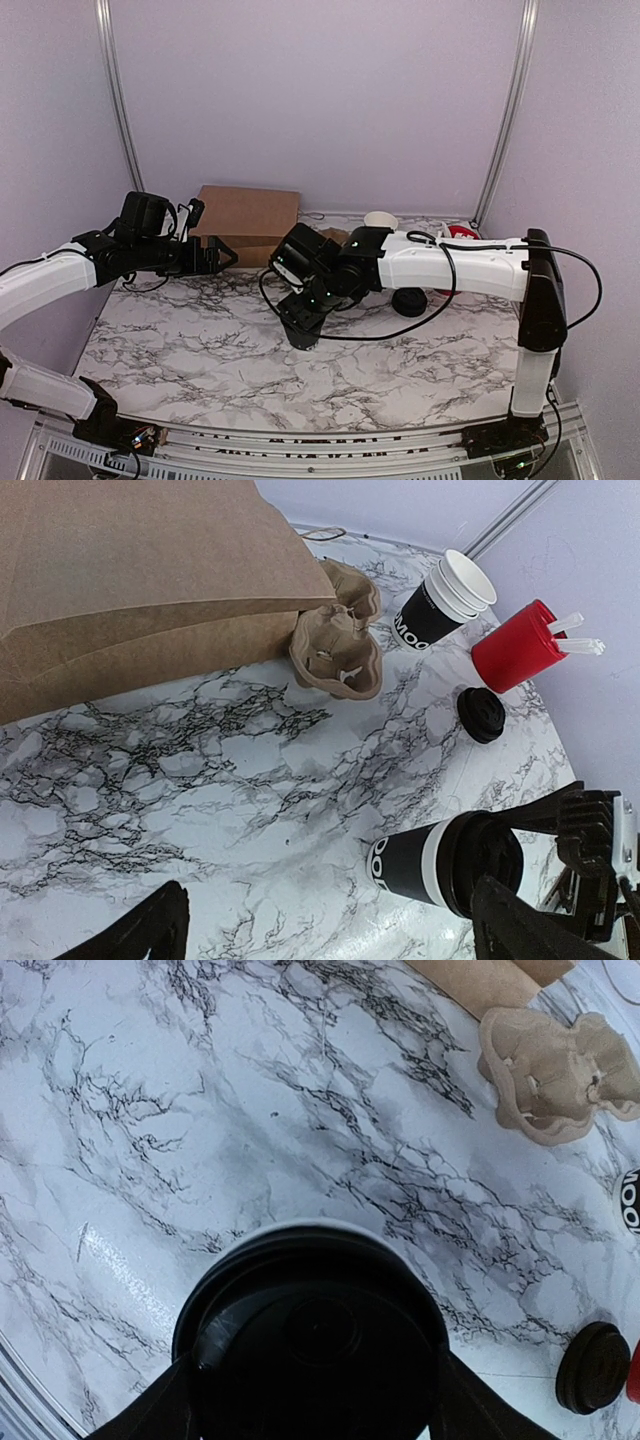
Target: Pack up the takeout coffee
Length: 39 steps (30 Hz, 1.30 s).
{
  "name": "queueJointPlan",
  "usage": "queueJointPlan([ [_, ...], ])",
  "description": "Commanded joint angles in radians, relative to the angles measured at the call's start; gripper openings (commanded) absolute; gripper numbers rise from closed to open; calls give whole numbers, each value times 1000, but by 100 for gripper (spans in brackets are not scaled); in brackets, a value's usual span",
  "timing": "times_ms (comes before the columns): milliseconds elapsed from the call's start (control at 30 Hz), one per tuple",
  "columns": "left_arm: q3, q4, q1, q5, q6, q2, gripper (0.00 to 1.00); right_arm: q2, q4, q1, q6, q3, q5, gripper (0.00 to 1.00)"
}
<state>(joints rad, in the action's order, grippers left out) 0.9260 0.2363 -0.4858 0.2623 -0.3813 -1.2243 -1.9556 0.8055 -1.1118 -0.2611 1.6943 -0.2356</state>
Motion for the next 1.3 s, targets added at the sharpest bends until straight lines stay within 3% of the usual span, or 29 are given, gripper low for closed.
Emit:
queueJointPlan([
  [0, 7, 14, -4, 8, 10, -8, 99, 1, -25, 15, -1, -9, 15, 74],
  [1267, 8, 14, -6, 12, 10, -9, 99, 28, -24, 32, -5, 19, 2, 74],
])
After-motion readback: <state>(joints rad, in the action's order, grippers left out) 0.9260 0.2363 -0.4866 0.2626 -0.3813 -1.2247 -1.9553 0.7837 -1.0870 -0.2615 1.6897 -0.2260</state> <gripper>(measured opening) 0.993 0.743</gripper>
